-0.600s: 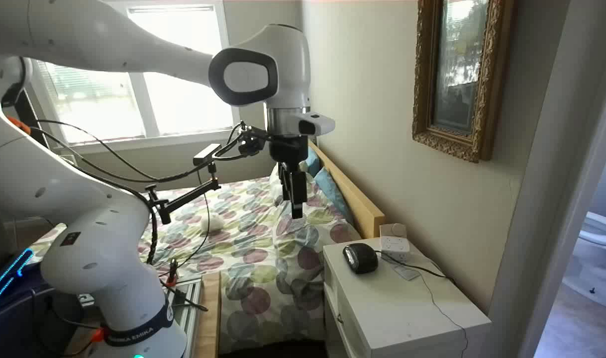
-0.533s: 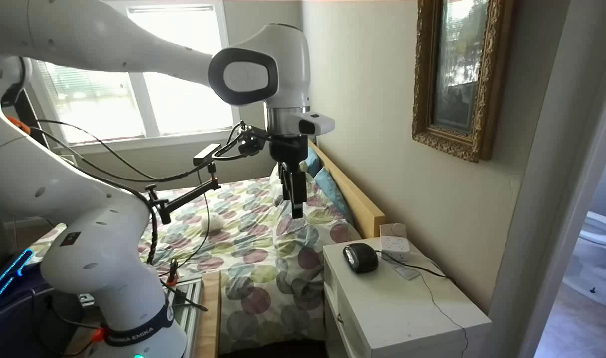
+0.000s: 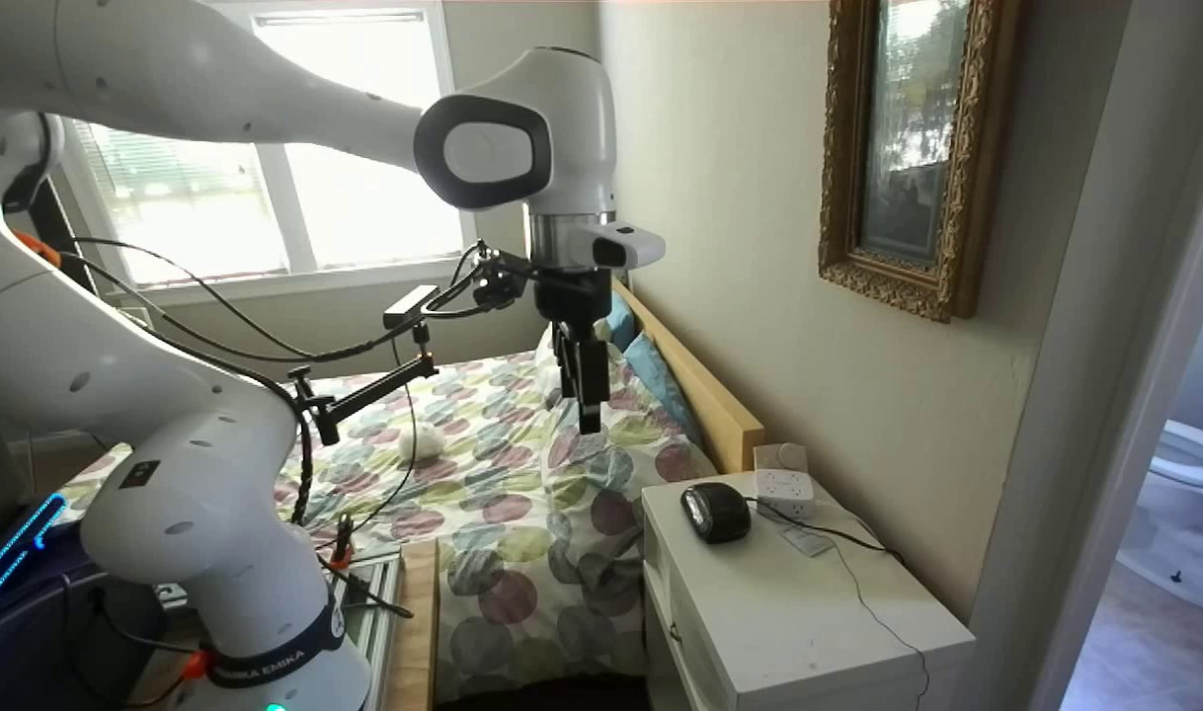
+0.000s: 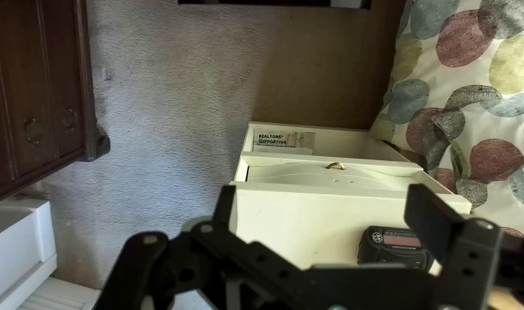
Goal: Move the cable on the cabinet
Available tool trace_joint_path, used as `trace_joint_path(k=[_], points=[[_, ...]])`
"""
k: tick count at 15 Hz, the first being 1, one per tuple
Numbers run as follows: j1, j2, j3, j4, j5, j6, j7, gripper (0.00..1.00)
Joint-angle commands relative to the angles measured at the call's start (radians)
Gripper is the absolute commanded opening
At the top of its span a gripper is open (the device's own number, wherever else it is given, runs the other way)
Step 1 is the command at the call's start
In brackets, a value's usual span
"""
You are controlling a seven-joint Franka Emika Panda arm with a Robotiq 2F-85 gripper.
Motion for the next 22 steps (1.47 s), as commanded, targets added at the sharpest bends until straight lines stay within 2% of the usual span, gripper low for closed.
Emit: trace_joint_path(k=[1, 5, 6, 9, 12, 16, 19, 22], points=[[-0.001, 0.000, 0.001, 0.002, 0.001, -0.002, 0.000, 1.00], [-0.001, 0.000, 0.001, 0.002, 0.001, -0.002, 0.000, 1.00], [-0.010, 0.018, 0.008, -0.008, -0.027, 0.032, 0.005, 1.00], [-0.034, 0.143, 0.041, -0.035, -0.038, 0.245, 0.129, 1.00], [-0.046, 0.343, 0.073, 0.006, -0.016, 0.434, 0.277, 1.00], [-0.051, 0.602, 0.105, 0.149, -0.048, 0.547, 0.561, 1.00], [-0.011, 0.780, 0.073, 0.330, -0.082, 0.513, 0.757, 1.00], [0.044, 0.916, 0.028, 0.506, -0.067, 0.456, 0.866, 1.00]])
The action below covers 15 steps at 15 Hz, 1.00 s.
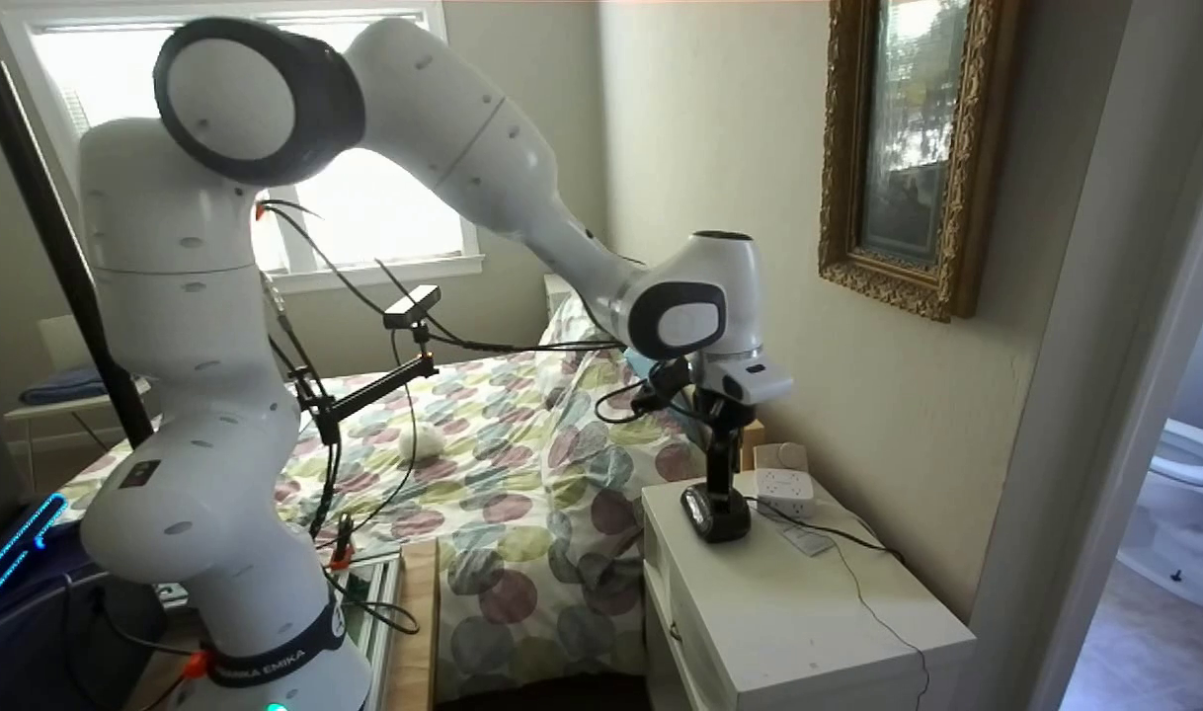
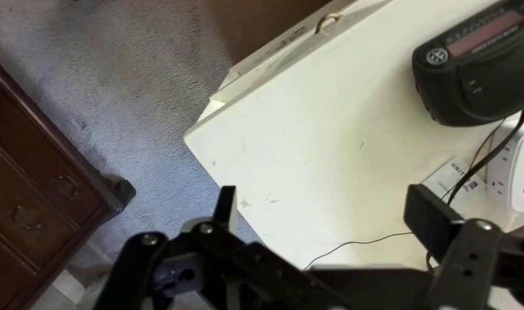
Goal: Move the cable on the cabinet
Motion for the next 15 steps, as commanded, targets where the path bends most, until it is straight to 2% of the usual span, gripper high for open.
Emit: trace_joint_path(k=[1, 6, 10, 13, 14, 15], points=[[0.070, 0.189, -0.057, 0.255, -0.005, -0.101, 0.148, 1.00], [0.133, 0.379, -0.126, 0.519, 0.018, -0.190, 0.359, 1.00], [0.115, 0.482, -0.127, 0.655, 0.089, -0.247, 0.423, 1.00], [0.100, 0.528, -0.125, 0.718, 0.135, -0.302, 0.429, 1.00], [0.114, 0.482, -0.135, 0.639, 0.100, -0.244, 0.410, 1.00], [0.111, 0.496, -0.135, 0.658, 0.106, -0.261, 0.411, 1.00]])
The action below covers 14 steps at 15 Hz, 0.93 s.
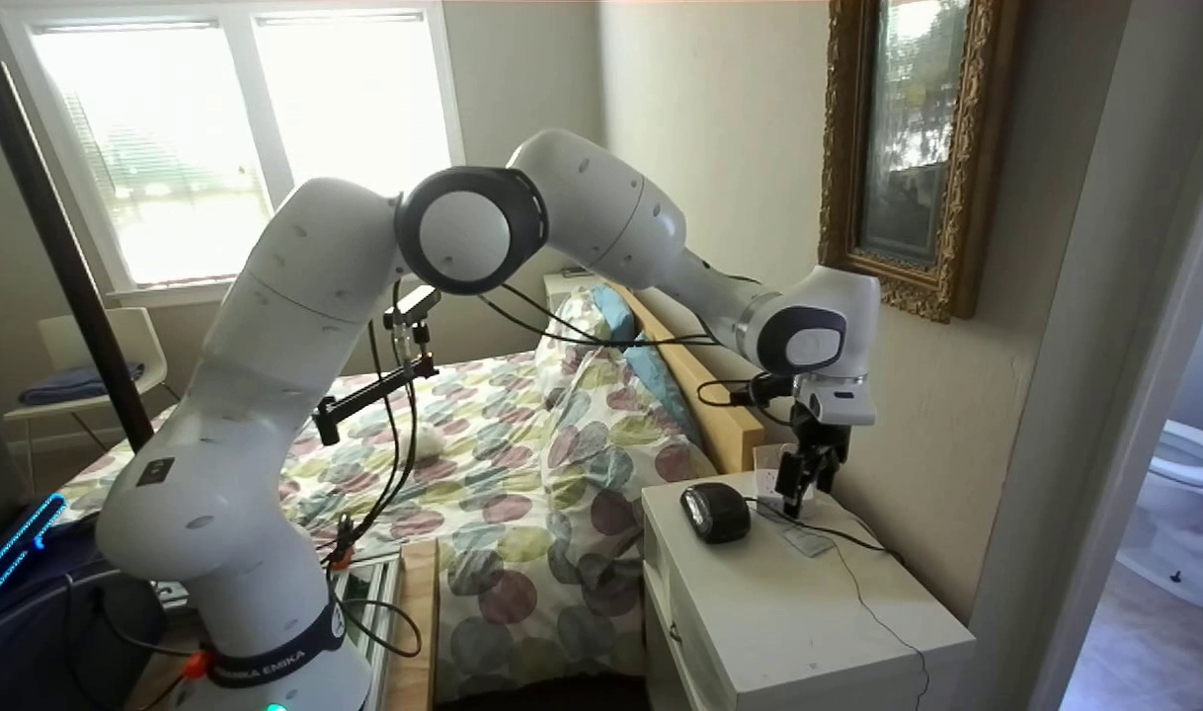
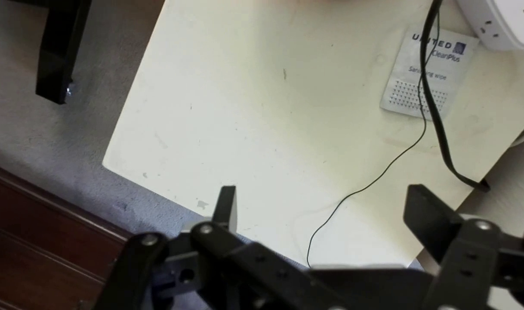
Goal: Move the cable on the cabinet
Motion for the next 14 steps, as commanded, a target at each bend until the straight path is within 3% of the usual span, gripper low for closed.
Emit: trace_joint_path(k=[1, 5, 14], points=[[0.007, 0.010, -0.011, 0.015, 0.011, -0.009, -0.004, 1.00], [0.007, 0.016, -0.011, 0.026, 0.012, -0.017, 0.000, 1.00], [-0.003, 0.257, 0.016, 0.232, 0.124, 0.030, 0.067, 1.00]])
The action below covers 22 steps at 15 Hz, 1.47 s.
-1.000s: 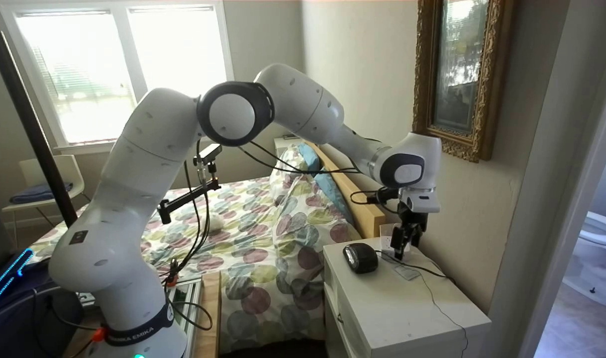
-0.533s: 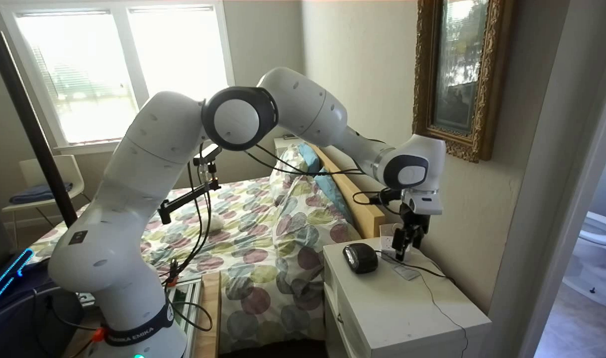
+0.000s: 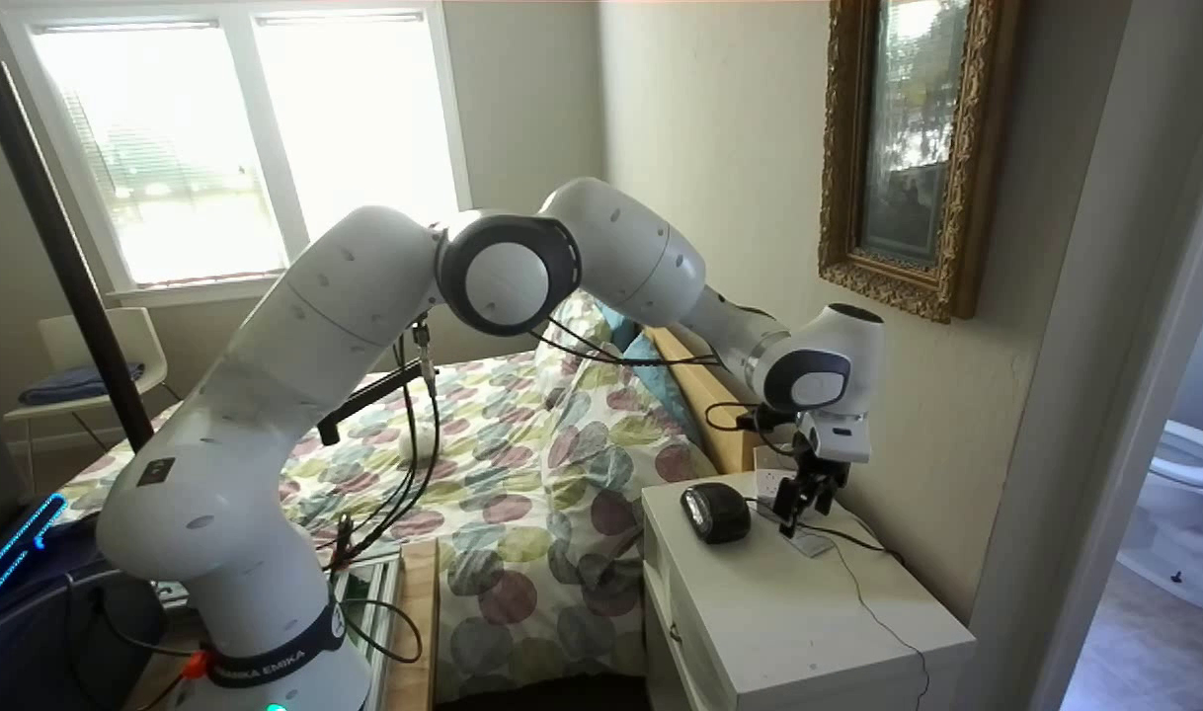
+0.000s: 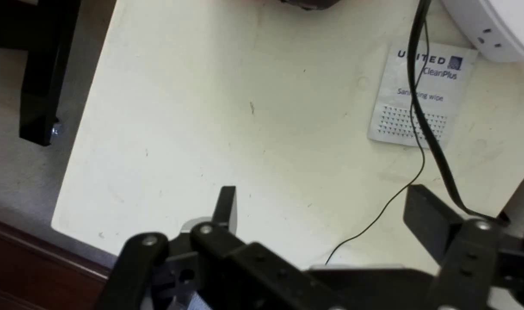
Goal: Move the cable on the cabinet
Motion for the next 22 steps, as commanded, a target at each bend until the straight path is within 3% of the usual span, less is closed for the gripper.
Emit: trace_joint_path(k=[1, 15, 18, 19, 22], points=[[-0.010, 0.125, 0.008, 0.146, 0.055, -0.006, 0.022, 1.00], [-0.059, 0.365, 0.038, 0.459, 0.072, -0.057, -0.036, 1.00], [-0.067, 0.393, 0.049, 0.499, 0.079, -0.068, -0.036, 0.80], [-0.071, 0.403, 0.053, 0.512, 0.083, -0.070, -0.037, 0.83], [-0.076, 0.427, 0.061, 0.550, 0.090, -0.081, -0.036, 0.77]])
